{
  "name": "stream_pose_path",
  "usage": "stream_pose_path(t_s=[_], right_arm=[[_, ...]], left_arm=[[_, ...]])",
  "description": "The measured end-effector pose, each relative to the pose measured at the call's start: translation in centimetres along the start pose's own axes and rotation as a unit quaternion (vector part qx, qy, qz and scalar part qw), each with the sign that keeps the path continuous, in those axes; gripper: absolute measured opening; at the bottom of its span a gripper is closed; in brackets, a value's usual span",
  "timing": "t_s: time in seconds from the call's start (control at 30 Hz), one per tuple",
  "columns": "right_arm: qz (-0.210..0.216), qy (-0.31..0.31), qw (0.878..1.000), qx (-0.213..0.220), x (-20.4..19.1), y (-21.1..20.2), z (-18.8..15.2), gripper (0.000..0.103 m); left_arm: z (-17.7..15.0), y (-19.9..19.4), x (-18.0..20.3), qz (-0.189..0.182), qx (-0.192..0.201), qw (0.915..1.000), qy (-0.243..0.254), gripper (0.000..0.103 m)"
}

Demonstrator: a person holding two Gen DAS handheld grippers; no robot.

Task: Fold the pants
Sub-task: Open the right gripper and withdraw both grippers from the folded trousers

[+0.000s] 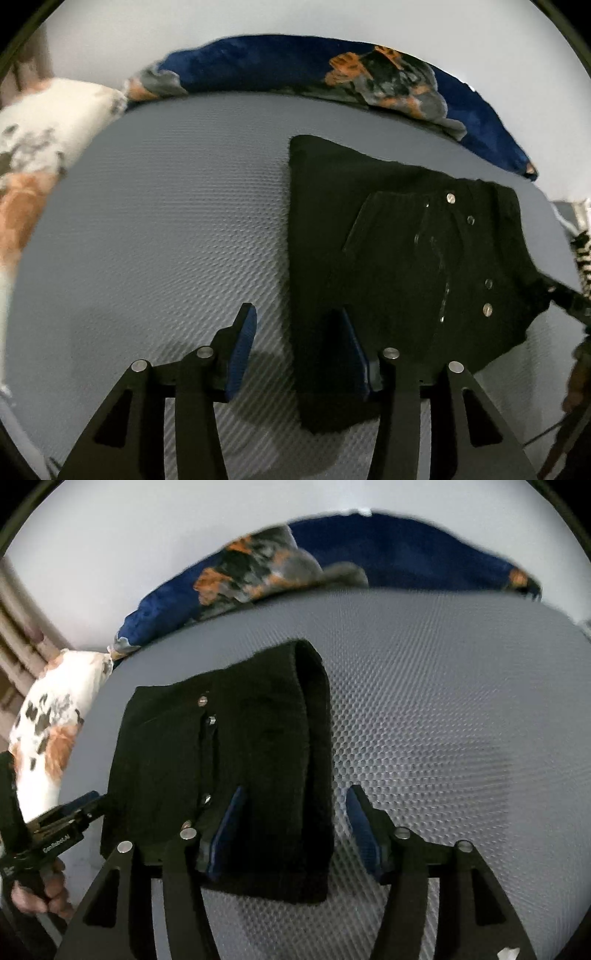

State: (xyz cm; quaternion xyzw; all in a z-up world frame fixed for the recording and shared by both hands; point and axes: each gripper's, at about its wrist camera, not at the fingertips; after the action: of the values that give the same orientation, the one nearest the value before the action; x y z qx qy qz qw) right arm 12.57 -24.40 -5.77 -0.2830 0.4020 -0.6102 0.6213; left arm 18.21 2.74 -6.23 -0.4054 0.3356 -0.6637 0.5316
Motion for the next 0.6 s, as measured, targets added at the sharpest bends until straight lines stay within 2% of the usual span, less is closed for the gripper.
stream_pose_path(t_s=[0.1,0.3,0.5,0.6], right_arm=[[-0.011,-0.017,0.999,0.027,-1.6,-2.5,-0.6,0.066],[-0.031,-0.043,0.997,0.052,-4.6,-6.0,-2.5,0.075],[-0.051,-0.051,0.996,0.060,-7.3,-7.4,-4.7,0.087],[-0.053,-0.049,0.995,0.063,-8.1,-7.7,-5.9,0.089]], left_arm=[[-1.2,-1.8,0.2,0.012,0.016,0.9998,0.002,0.048],[-3.6,-4.7,0.6,0.030,0.029,0.9991,0.002,0.051],[-5.8,-6.7,1.0,0.037,0.049,0.9980,0.009,0.053],[-6.7,-7.3,1.0,0.044,0.058,0.9973,0.012,0.053]])
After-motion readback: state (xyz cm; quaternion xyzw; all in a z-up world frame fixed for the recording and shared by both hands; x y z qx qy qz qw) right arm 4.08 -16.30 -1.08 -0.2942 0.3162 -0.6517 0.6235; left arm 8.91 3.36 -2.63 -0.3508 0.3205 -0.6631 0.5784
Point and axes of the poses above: each gripper's, at about its wrist camera, not at the fingertips, and y roughly the way its jaws point, x to its right, z to its top, and after that the axes turned 8 degrees about -y, right-handed
